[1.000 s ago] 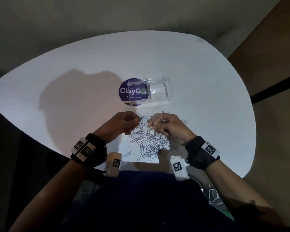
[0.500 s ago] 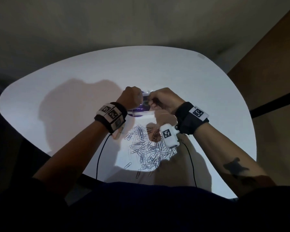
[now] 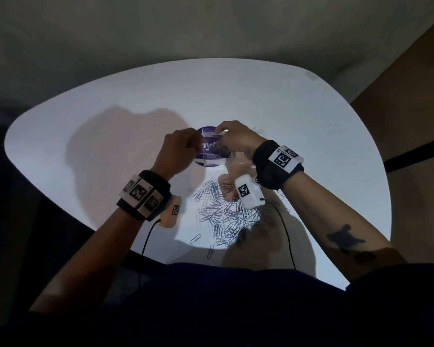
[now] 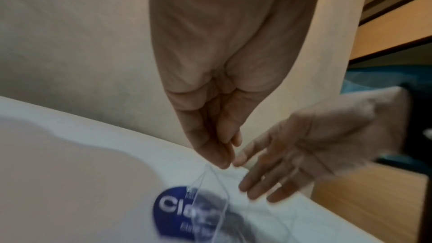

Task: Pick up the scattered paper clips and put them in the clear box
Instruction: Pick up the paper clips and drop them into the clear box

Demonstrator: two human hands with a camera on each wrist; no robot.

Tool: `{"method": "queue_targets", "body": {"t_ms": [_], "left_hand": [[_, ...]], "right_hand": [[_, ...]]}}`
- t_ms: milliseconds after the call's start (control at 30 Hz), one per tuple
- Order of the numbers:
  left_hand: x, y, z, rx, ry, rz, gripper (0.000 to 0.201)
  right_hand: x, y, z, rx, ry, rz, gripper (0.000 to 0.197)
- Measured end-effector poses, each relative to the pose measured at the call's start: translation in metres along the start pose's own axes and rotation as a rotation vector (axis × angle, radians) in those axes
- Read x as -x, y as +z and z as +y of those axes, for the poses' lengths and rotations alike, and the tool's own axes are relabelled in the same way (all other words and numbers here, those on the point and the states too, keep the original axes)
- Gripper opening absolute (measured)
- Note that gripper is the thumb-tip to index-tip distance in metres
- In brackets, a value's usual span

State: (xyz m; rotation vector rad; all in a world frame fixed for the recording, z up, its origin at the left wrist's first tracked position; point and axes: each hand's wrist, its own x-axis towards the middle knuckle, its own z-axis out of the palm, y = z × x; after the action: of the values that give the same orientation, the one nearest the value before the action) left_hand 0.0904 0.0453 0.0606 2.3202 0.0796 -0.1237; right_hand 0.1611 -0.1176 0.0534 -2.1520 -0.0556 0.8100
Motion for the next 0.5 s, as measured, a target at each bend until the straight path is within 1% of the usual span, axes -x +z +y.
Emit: {"method": "queue_targets", "body": {"t_ms": [33,100,200,267,300,367,400,433,500], "left_hand": [[0.008,0.004,-0.005,-0.026,0.03,-0.009,0.029],[0.024,0.015,-0.016,-0.1,0.086,-0.067,0.024],[0.048,0.033,-0.033,-0.165,0.14,-0.226,0.015],[0.064,0.043,-0.044,-0.144,0.177,-0.334,0.015],[0.071,0.048,-0.048,-0.105,0.201,-0.367,0.017],[0.087,0.058,-0.056,-0.069,0.277,-0.371,0.018],[0.093,0.064,-0.061,-0.099,0.315,-0.357,0.018],[0.099,0.069,-0.064,-0.136,0.326,-0.344,0.018],[0.107,0.074,-0.066,-0.194,0.284,-0.329,0.02]], "right_hand": [[0.004,-0.002,0.002,-0.017,-0.02,0.015,0.024],[0.017,-0.006,0.01,-0.026,-0.088,0.068,0.022],[0.047,-0.003,0.03,0.069,-0.208,0.159,0.017],[0.066,0.008,0.051,0.127,-0.245,0.139,0.019],[0.074,0.016,0.063,0.147,-0.266,0.113,0.02],[0.085,0.031,0.087,0.206,-0.323,0.077,0.021],[0.09,0.038,0.098,0.245,-0.352,0.065,0.021],[0.094,0.044,0.108,0.289,-0.375,0.052,0.021],[0.102,0.057,0.123,0.376,-0.385,0.029,0.023]]}}
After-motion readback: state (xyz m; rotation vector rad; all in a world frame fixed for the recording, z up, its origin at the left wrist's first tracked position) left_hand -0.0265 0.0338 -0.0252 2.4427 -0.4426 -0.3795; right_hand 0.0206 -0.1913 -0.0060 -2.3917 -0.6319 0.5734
